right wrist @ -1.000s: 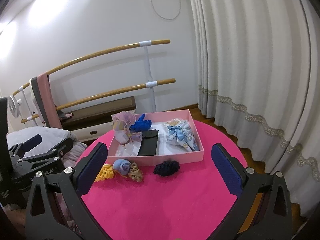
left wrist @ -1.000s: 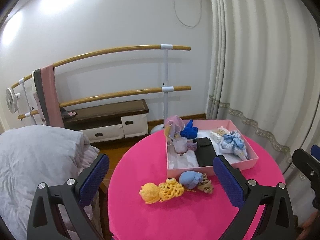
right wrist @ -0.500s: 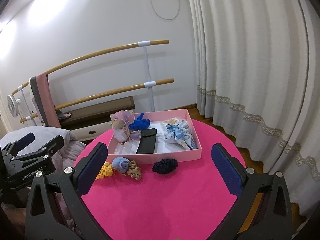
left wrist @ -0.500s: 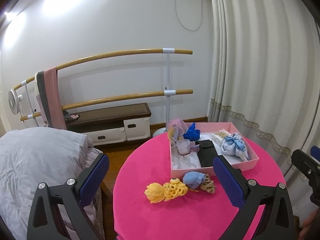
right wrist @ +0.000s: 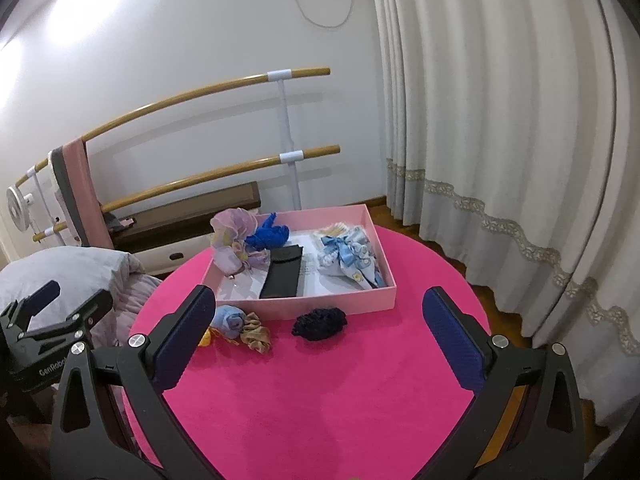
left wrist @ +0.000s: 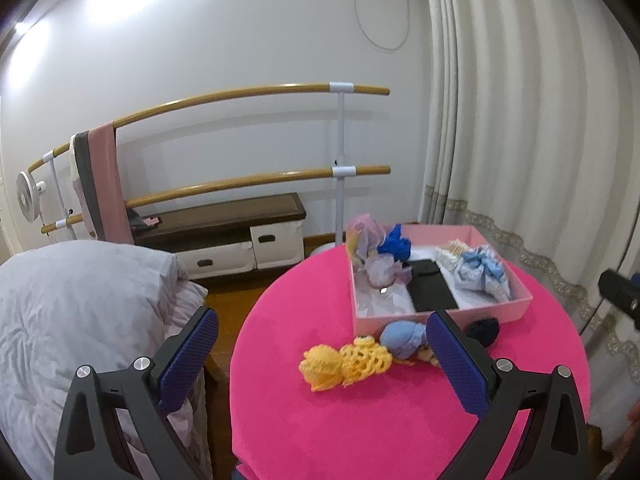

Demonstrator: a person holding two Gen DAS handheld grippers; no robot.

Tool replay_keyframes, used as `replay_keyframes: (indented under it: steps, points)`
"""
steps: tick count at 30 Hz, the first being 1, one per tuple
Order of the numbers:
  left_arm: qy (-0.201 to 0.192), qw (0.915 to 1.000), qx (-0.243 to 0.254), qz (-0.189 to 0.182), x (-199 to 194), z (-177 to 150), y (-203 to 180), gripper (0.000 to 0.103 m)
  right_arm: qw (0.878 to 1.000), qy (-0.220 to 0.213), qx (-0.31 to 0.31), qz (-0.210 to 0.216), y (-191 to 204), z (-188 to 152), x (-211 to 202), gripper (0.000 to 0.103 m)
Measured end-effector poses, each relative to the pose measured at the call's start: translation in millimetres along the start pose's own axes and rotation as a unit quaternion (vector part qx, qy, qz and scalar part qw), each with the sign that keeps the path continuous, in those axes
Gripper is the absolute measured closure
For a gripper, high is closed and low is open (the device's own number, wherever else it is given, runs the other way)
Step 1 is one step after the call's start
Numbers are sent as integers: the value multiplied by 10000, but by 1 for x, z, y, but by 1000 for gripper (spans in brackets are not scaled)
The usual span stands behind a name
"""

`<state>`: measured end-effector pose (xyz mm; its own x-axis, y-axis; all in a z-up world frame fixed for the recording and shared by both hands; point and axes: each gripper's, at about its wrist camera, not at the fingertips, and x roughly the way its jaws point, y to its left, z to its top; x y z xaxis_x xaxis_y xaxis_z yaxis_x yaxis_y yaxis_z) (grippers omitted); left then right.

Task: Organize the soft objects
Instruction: 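Withdraw both tools and move them toward the remaining items, then grasp the yellow crochet toy with left tool while right tool grasps black scrunchie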

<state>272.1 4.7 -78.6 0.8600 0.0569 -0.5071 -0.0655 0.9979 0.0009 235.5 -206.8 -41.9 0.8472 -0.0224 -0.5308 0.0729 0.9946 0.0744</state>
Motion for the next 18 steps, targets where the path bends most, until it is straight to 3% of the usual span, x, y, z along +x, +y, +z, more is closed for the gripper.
replay_keyframes:
  steps: [18]
  points:
    - [913, 9958, 96, -45, 91, -33, 4, 0, 9971, 742, 62, -180, -13, -23, 62, 0]
